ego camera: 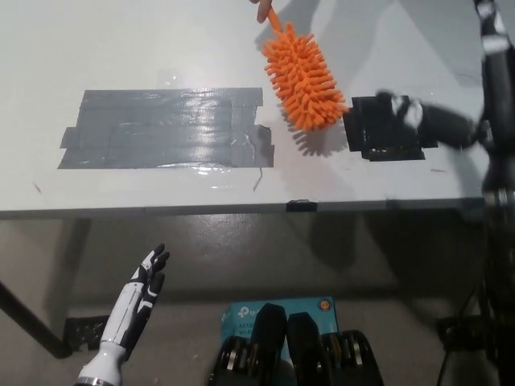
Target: A person hands an oraange duster to the robot and the robot grabs it with its right hand and places it on the black marked spot infron tof it on the desk
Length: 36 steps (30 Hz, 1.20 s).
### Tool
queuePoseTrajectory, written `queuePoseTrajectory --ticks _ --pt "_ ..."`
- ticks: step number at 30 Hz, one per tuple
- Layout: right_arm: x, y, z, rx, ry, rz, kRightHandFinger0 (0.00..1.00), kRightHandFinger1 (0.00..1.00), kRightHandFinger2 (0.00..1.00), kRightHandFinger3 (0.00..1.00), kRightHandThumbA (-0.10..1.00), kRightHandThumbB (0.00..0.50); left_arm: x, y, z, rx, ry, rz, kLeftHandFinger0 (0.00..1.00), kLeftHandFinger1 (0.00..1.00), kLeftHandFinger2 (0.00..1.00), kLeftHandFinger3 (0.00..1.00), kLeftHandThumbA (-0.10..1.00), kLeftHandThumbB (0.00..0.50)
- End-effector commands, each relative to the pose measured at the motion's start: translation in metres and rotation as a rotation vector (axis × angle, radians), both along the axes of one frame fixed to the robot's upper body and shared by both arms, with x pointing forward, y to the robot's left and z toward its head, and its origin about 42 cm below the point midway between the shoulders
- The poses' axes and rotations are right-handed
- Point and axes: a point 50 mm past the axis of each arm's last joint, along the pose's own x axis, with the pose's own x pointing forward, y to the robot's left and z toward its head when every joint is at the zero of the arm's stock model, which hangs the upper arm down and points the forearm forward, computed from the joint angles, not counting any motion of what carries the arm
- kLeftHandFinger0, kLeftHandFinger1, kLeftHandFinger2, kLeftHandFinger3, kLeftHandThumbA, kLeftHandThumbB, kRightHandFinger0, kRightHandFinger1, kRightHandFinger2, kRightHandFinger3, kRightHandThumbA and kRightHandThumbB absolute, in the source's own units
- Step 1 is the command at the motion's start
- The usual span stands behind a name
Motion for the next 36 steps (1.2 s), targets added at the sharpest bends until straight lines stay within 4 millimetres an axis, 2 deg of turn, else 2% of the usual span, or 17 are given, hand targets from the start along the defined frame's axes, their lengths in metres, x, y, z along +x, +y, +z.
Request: queuePoseTrajectory --ticks 1,5,7,11,14,15,20,23,25,27,30,32,36 --pt "0.066 0.013 0.048 -0.017 0.208 0.022 1.00 1.00 1.00 1.00 1.00 0.281 0.001 0.004 0.012 0.006 -0.059 -0.015 1.00 1.00 1.00 1.00 1.00 0.251" --pt "0.114 0.033 0.066 -0.035 0.327 0.055 1.00 1.00 1.00 1.00 1.00 0.289 0.005 0.004 0.015 0.008 -0.072 -0.011 1.00 1.00 1.00 1.00 1.00 0.252" --pt "0.138 0.042 0.073 -0.032 0.401 0.068 1.00 1.00 1.00 1.00 1.00 0.330 0.007 0.002 0.016 0.007 -0.072 -0.015 1.00 1.00 1.00 1.00 1.00 0.262" --pt "0.160 0.054 0.075 -0.041 0.476 0.068 1.00 1.00 1.00 1.00 1.00 0.348 0.008 0.001 0.019 0.005 -0.071 -0.015 1.00 1.00 1.00 1.00 1.00 0.279" --pt "0.176 0.066 0.074 -0.060 0.525 0.075 1.00 1.00 1.00 1.00 1.00 0.352 0.008 0.001 0.021 0.005 -0.074 -0.015 1.00 1.00 1.00 1.00 1.00 0.267" --pt "0.184 0.074 0.074 -0.079 0.553 0.080 1.00 1.00 1.00 1.00 1.00 0.332 0.009 0.001 0.022 0.010 -0.082 -0.018 1.00 1.00 1.00 1.00 1.00 0.257" --pt "0.200 0.090 0.071 -0.104 0.625 0.088 1.00 1.00 1.00 1.00 1.00 0.368 0.012 0.000 0.025 0.012 -0.096 -0.024 1.00 1.00 1.00 1.00 1.00 0.247" --pt "0.204 0.101 0.062 -0.099 0.673 0.094 1.00 1.00 1.00 1.00 1.00 0.359 0.012 -0.001 0.026 0.017 -0.095 -0.022 1.00 1.00 1.00 1.00 1.00 0.244" --pt "0.205 0.106 0.055 -0.087 0.697 0.108 1.00 1.00 1.00 1.00 1.00 0.353 0.013 -0.001 0.027 0.014 -0.094 -0.021 1.00 1.00 1.00 1.00 1.00 0.242" --pt "0.207 0.110 0.043 -0.071 0.746 0.108 1.00 1.00 1.00 1.00 1.00 0.364 0.014 0.000 0.028 0.015 -0.101 -0.022 1.00 1.00 1.00 1.00 1.00 0.218" --pt "0.209 0.110 0.029 -0.090 0.779 0.103 1.00 1.00 1.00 1.00 1.00 0.373 0.014 0.000 0.029 0.020 -0.103 -0.025 1.00 1.00 1.00 1.00 1.00 0.212" --pt "0.209 0.110 0.019 -0.067 0.805 0.131 1.00 1.00 1.00 1.00 1.00 0.354 0.014 0.000 0.029 0.015 -0.098 -0.022 1.00 1.00 1.00 1.00 1.00 0.227" --pt "0.209 0.107 0.008 -0.073 0.827 0.145 1.00 1.00 1.00 1.00 1.00 0.321 0.016 -0.002 0.031 0.018 -0.109 -0.025 1.00 1.00 1.00 1.00 1.00 0.204"
